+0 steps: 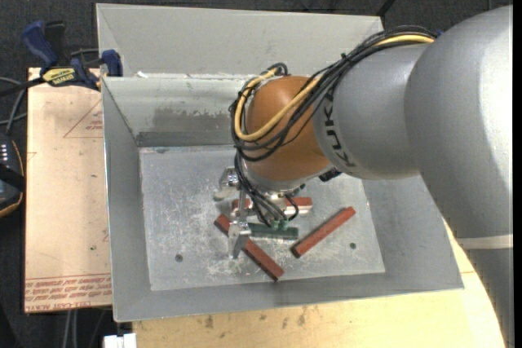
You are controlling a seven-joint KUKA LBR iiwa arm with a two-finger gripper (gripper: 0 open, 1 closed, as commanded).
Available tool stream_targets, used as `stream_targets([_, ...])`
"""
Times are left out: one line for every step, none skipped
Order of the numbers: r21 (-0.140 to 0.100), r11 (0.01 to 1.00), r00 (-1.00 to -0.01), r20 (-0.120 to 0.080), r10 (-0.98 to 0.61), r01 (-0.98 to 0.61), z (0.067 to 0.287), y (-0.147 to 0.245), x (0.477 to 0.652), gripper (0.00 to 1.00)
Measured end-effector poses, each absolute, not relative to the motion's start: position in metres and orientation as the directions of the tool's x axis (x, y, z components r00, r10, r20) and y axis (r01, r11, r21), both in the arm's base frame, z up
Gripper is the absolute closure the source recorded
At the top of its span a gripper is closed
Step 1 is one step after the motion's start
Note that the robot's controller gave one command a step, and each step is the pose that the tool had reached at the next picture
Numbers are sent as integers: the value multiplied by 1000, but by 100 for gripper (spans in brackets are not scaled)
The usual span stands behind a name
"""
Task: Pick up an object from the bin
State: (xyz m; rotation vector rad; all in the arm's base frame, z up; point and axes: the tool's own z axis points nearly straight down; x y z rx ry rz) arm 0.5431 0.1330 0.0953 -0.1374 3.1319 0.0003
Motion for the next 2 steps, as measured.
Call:
stream_targets([5,987,-986,-23,-162,-162,79,84,577,100])
stream_targets([5,987,-986,-23,-162,-163,79,84,577,100])
